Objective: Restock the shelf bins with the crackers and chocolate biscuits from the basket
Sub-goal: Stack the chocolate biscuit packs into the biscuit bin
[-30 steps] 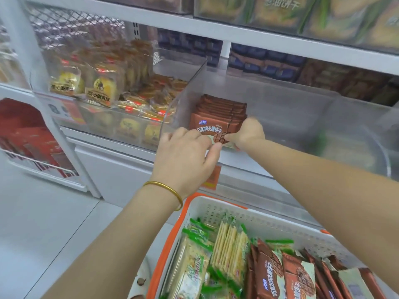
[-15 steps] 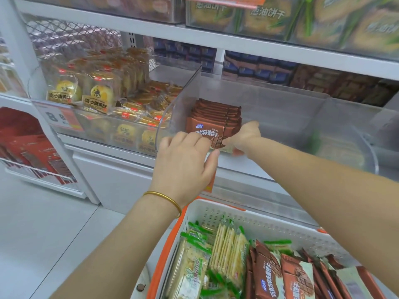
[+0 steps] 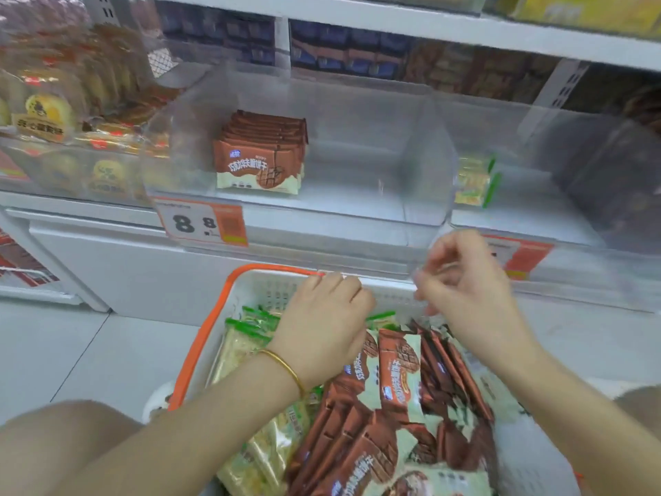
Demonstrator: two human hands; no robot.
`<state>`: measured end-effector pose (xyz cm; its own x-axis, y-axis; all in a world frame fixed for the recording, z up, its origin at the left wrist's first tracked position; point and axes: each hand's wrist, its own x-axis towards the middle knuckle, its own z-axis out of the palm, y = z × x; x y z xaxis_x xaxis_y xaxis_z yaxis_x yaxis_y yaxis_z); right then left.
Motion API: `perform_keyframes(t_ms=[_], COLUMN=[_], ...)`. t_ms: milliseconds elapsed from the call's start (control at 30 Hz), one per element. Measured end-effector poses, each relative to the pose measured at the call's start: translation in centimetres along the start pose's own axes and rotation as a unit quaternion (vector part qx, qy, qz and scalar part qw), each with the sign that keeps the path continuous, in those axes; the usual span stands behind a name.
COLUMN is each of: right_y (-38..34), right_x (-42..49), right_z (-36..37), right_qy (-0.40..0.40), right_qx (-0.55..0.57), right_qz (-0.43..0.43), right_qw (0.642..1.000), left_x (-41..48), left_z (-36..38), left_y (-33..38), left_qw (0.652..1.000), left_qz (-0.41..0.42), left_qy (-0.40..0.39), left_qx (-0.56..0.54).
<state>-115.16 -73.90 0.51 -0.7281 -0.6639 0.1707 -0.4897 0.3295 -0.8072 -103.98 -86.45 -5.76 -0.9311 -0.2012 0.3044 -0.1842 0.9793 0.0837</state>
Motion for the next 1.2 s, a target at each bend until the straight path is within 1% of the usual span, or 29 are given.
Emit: perform_keyframes(t_ms=[67,133,200,267,333,400,467,533,600,667,733,767,867,900,933,967,1000,1033,1100,1133,1200], right_y=[4.7,8.5,10.9,12.0,12.0,11.5,10.8,10.6,11.2,12.1,12.6,12.5,11.5,11.1,10.6,10.0,9.3,8.6,7.2,6.7,6.4], right_x=[-1.0,-1.7,-2.0,-2.0,-2.0,-2.0,-2.0,-1.8,-1.6,-1.3,-1.2,-1.2,-0.9,-0.9,-1.0,-1.1,-1.3,-1.4,-1.6,-1.6,-1.2], right_z=[0.6,1.9,3.7,5.9,8.1,9.8,10.6,10.5,10.3,10.0,9.5,9.1,7.5,7.1,6.8,6.7,6.6,6.5,6.2,6.0,5.4], right_qy=[-0.073,-0.145,-0.213,-0.257,-0.266,-0.258,-0.250,-0.237,-0.224,-0.195,-0.171,-0.160,-0.143,-0.143,-0.152,-0.168,-0.189,-0.210,-0.252,-0.273,-0.297], right_qx=[-0.092,-0.147,-0.140,-0.140,-0.170,-0.199,-0.228,-0.225,-0.168,-0.069,0.041,0.103,0.287,0.330,0.363,0.387,0.405,0.418,0.407,0.365,0.217], right_qz=[0.053,0.096,0.155,0.204,0.233,0.253,0.252,0.264,0.291,0.323,0.356,0.384,0.461,0.473,0.478,0.476,0.468,0.457,0.442,0.431,0.372], right_qw=[0.992,0.974,0.954,0.934,0.920,0.911,0.906,0.907,0.915,0.924,0.918,0.903,0.827,0.804,0.785,0.771,0.763,0.756,0.759,0.778,0.852], left_x=[-0.1,0.0,-0.1,-0.3,-0.8,-1.2,-1.4,-1.4,-1.2,-0.8,-0.3,-0.1,0.3,0.4,0.4,0.4,0.4,0.3,0.3,0.2,0.1], left_z=[1.3,2.3,3.0,3.6,4.0,4.4,4.6,4.9,4.9,5.1,5.2,5.2,5.0,5.0,4.9,4.5,4.2,4.0,2.9,2.2,0.4], left_y=[1.4,1.9,1.5,1.0,0.4,-0.2,-0.6,-0.7,-0.7,-0.5,-0.3,-0.2,0.0,0.0,-0.1,-0.1,-0.1,-0.3,-0.7,-1.0,-1.9], left_qw=[0.997,0.991,0.987,0.984,0.980,0.976,0.971,0.965,0.956,0.944,0.928,0.919,0.883,0.864,0.834,0.796,0.766,0.757,0.766,0.767,0.771], left_qz=[-0.031,-0.061,-0.091,-0.111,-0.132,-0.144,-0.155,-0.170,-0.190,-0.209,-0.232,-0.245,-0.303,-0.322,-0.348,-0.373,-0.391,-0.392,-0.374,-0.371,-0.356], left_qy=[-0.066,-0.094,-0.099,-0.103,-0.120,-0.135,-0.152,-0.168,-0.178,-0.190,-0.207,-0.208,-0.224,-0.233,-0.246,-0.249,-0.243,-0.227,-0.201,-0.197,-0.208], left_qx=[-0.035,-0.068,-0.089,-0.090,-0.091,-0.096,-0.103,-0.112,-0.138,-0.170,-0.206,-0.228,-0.280,-0.309,-0.351,-0.405,-0.448,-0.471,-0.483,-0.486,-0.485])
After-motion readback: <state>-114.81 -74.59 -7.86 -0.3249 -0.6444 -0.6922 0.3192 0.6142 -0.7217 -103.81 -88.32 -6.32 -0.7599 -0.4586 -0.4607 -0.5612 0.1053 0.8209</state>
